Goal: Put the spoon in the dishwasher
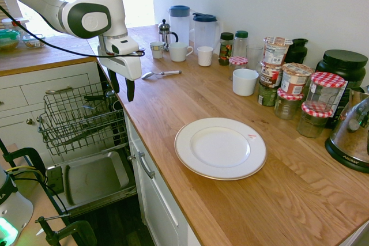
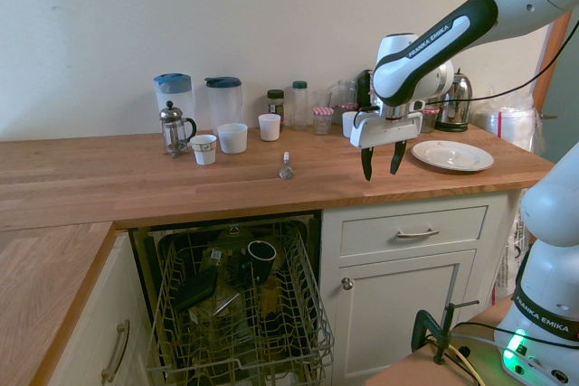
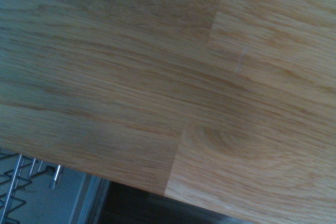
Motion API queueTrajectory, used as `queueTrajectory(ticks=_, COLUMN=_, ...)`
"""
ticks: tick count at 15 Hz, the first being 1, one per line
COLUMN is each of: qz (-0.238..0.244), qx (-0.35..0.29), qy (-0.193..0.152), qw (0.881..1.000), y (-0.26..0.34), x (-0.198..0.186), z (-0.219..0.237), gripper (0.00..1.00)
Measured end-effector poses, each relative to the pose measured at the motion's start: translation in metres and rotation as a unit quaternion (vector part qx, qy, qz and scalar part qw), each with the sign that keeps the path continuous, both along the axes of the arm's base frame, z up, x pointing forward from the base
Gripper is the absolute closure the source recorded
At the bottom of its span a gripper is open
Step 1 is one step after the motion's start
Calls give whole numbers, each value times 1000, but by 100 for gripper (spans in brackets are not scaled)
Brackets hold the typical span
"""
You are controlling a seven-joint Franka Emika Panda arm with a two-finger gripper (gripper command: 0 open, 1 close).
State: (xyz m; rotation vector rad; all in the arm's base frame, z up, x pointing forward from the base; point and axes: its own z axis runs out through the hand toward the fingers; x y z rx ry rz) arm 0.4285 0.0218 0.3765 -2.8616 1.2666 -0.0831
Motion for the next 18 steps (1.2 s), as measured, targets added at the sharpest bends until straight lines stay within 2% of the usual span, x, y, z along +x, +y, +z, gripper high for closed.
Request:
queueTrajectory(ticks=3, qz=-8, qx=2, qy=-3, qw=1000, y=2, x=2, z=3, gripper=0)
queueTrajectory(ticks=7, qz=-81, qx=35, qy=-27, qw=996, y=42, x=28, z=28, gripper=0)
queueTrajectory(ticks=10, qz=-171, qx=48, qy=-52, qw=983, y=82, x=71, z=39, gripper=0)
queueTrajectory(ticks=13, qz=-230, qx=41, qy=-75, qw=970, y=107, x=122, z=44, gripper=0)
queueTrajectory(ticks=18, qz=-243, qx=21, qy=-64, qw=968, y=142, x=195, z=24, gripper=0)
